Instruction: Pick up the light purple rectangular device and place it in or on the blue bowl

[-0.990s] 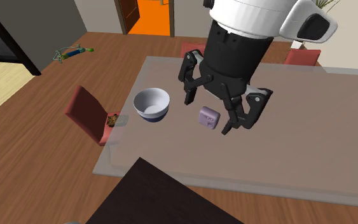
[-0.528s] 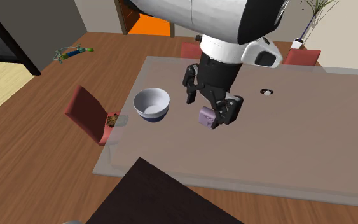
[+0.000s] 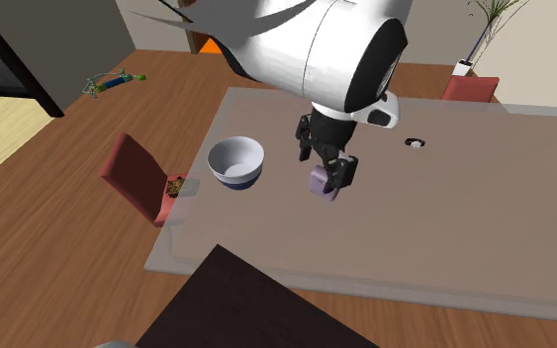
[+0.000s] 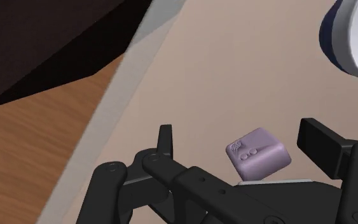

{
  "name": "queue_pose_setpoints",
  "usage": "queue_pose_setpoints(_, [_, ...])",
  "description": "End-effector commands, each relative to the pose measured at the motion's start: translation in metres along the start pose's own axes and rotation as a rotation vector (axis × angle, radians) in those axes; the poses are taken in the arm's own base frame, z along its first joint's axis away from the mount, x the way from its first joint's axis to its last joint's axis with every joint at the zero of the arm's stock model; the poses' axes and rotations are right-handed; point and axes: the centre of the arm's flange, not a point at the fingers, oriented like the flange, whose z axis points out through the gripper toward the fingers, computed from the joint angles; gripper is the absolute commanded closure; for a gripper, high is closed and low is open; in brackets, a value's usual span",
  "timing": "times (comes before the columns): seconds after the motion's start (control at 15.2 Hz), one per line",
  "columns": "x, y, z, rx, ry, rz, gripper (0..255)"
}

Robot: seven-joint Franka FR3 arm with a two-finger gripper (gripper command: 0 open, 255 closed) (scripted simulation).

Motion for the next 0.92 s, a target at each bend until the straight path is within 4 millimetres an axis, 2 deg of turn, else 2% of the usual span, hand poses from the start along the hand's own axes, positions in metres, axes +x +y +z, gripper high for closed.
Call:
queue_pose_setpoints(0.0, [0.012, -0.011, 0.018, 0.002, 0.01, 0.042, 0])
queue_pose_setpoints(0.86, [0.117, -0.07, 0.133, 0.005, 0.067, 0.3, 0])
